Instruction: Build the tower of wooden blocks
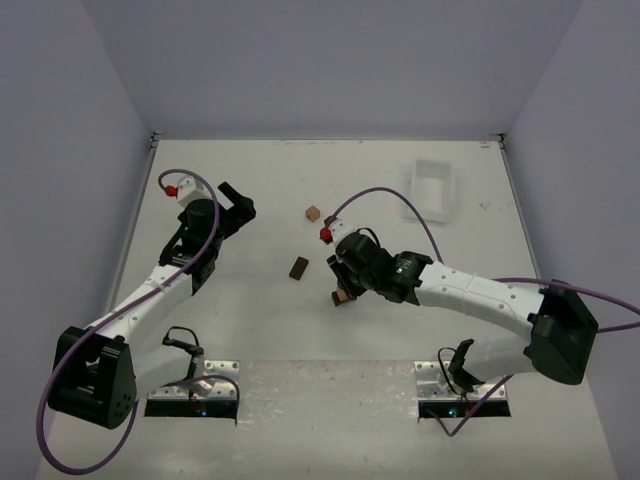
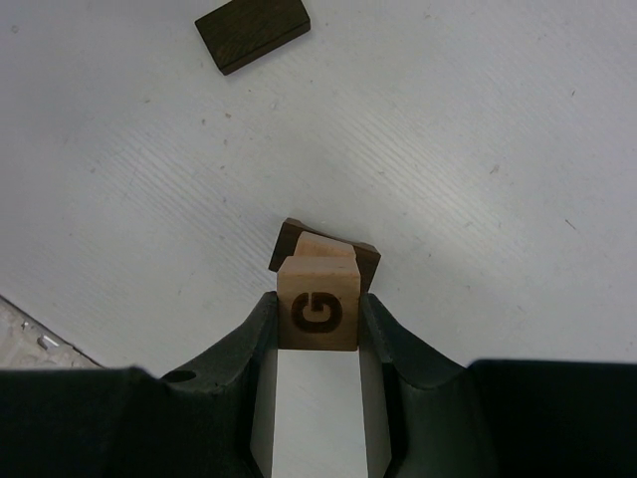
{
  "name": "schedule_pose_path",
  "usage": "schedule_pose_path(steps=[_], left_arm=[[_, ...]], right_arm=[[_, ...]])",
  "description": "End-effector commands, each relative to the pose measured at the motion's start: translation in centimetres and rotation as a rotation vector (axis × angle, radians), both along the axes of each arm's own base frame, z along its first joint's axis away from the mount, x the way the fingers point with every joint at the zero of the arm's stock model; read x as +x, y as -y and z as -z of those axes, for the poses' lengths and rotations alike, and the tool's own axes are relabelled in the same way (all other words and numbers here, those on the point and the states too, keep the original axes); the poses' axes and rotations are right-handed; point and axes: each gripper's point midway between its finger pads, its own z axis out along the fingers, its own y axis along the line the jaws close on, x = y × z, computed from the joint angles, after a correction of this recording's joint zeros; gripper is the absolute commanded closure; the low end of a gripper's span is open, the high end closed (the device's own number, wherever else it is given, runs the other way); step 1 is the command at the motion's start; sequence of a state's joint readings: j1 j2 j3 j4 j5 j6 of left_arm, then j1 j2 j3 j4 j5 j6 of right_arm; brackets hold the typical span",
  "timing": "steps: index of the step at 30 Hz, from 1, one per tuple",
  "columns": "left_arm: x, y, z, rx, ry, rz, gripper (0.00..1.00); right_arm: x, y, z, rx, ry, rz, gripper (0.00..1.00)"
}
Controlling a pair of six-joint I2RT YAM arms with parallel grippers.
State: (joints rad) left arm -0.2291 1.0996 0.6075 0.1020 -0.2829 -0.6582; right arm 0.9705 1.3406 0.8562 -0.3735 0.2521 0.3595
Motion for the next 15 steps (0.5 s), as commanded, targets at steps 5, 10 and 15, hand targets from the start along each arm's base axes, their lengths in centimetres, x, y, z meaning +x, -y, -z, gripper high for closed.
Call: schedule_pose_path(steps=[5,10,15], left_arm=[[0.7,0.2,-1.5,-0.006,0.057,0.010,0.00],[0.8,0.2,-1.5,-0.005,0.055,0.010,0.00],[0.8,0.3,-1.4,-0.002,0.052,0.015,0.00]], right_arm=[[0.9,-1.3,0.0,0.020,0.034,0.015,0.85],[0.8,-1.2,0.5,0.010,0.025,0.019,0.85],[0.8,-1.0,0.8,-0.006,0.020,0.017,0.84]])
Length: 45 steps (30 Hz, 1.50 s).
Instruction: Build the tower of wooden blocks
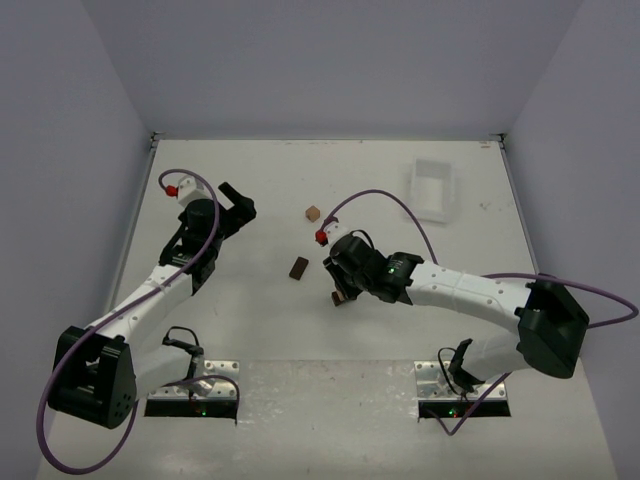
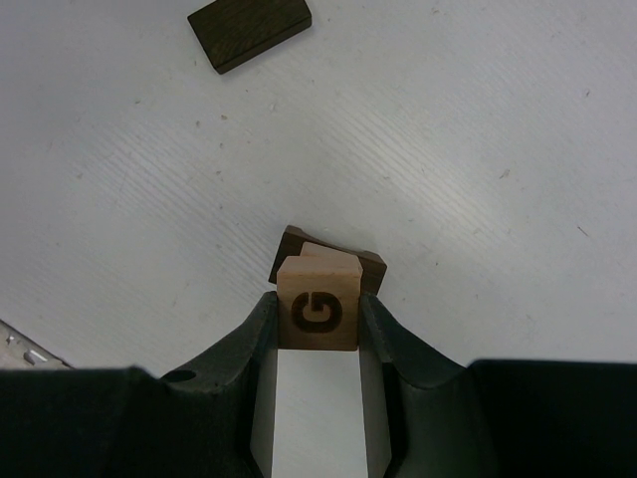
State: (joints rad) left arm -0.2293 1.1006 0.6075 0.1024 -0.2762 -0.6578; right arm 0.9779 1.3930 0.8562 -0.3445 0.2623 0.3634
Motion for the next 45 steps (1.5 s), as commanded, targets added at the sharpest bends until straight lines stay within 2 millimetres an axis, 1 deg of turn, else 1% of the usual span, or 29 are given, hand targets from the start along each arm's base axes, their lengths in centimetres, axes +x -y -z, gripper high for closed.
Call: schedule_pose_path(steps=[1,22,39,45], left_arm=[[0.82,0.17,-1.48,-0.001,0.053,0.009,0.00],[0.77,0.07,-1.23,0.002,0.045,0.003,0.00],[0.72,-0.04,-1.07,0.003,0.043,-0.002,0.00],[0.74,-0.03,-1.07,0.003,0.043,-0.002,0.00]], right_arm=[[0.57,-0.48,-0.41,0.011,0.027,0.017,0.84],[0.15,0.01,0.27,0.002,0.004,0.037,0.79],[0.10,0.33,0.26,-0.001,0.012,0.064,0.74],[-0.05,0.04,0.23,0.006,0.006,0.059,0.73]])
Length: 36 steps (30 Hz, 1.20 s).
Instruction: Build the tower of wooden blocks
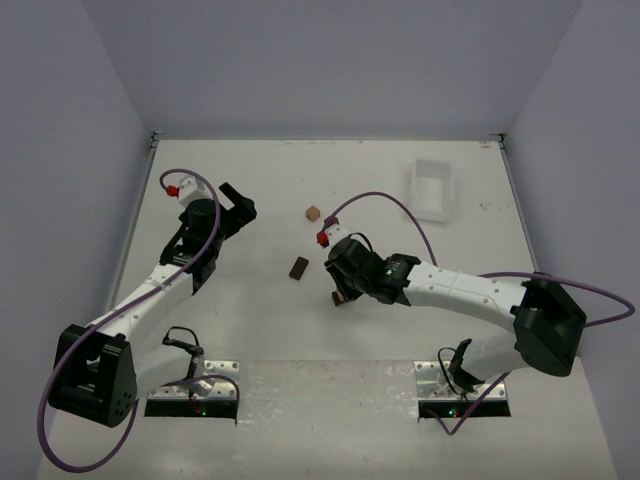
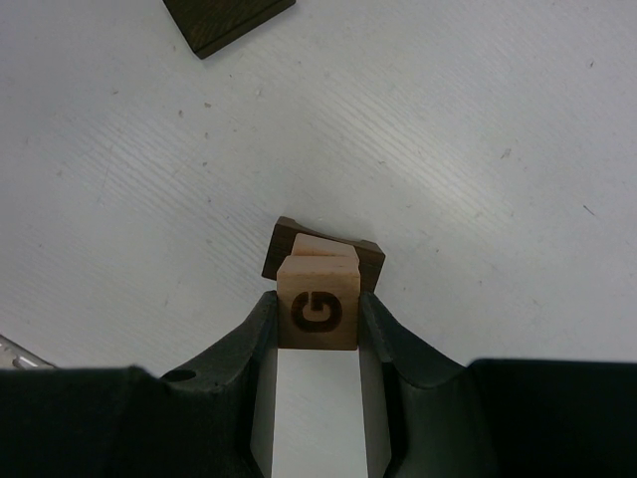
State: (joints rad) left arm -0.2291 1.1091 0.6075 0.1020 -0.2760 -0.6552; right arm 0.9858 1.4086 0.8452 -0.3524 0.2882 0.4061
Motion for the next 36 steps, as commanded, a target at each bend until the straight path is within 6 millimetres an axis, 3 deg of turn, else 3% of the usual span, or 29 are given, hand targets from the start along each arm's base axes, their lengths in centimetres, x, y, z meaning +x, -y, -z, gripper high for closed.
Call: schedule_pose_path(steps=[1,36], left_arm=[[0.71,-0.03,-1.41,-0.002,0.053,-0.003,0.00],[0.60,-0.20,-1.79,-0.004,0.065,-0.012,0.00]], right_arm=[[0.26,-0.41,-0.74,0.025,0.027,0.020,0.72],[0.32,-0.35,-0.58,0.026,0.076,0.124,0.64]])
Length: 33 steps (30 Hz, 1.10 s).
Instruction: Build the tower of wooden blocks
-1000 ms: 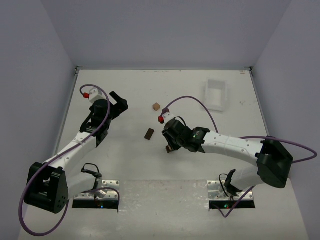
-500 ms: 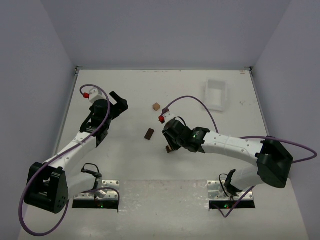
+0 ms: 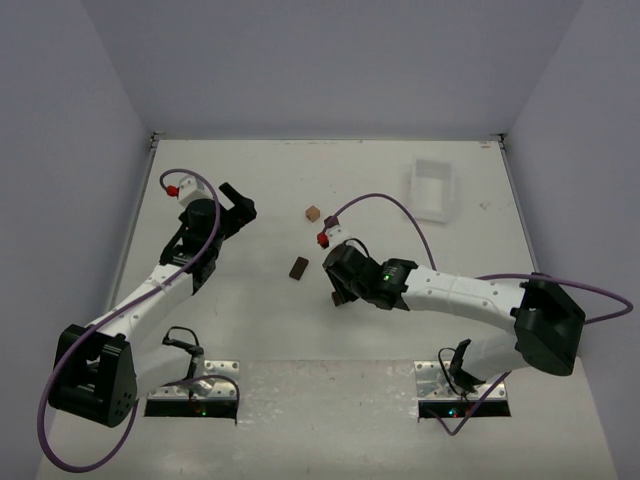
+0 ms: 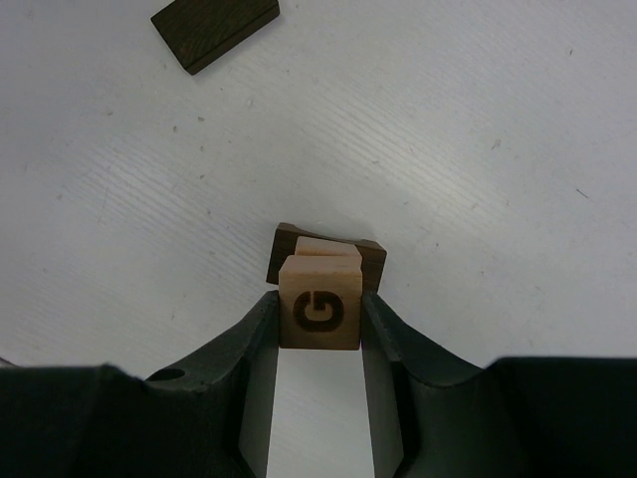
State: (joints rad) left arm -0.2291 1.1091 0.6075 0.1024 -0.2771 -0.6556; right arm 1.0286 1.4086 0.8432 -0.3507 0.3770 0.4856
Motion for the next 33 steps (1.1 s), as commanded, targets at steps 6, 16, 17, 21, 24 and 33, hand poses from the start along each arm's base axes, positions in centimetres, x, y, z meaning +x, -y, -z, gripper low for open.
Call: schedule_pose_path(steps=[6,16,17,21,24,33], left_arm=[[0.54,-0.18,-1.65,-0.002,0.061,-0.010,0.00],[0.53,-0.15,-1.70,-0.005,0.063,-0.009,0.00],[0.53,-0.15,-1.70,-0.005,0.063,-0.009,0.00],[0.52,-0.16,-1.66,-0.004,0.063,-0.008,0.00],[0.54,-0.17,-1.69,-0.005,0.064,-0.010,0.00],[0.54,-0.12,-1.72,-0.006,0.065,-0.007,0.00]], right_arm=[[0.43,0.11,-0.17,0.021,0.045,0.078,0.64],[0.49,-0.25,-0.31,0.046,0.050,0.082,0.60],[0.52,-0.29,-0.38,0.051,0.052,0.085,0.60],[0.65,-0.40,-0.60,0.065,0.057,0.096,0.60],[0.67,-0.27,-0.57,0.061,0.056,0.109,0.61],[0.94,0.30,-0.52,0.044,0.061,0.163,0.63]])
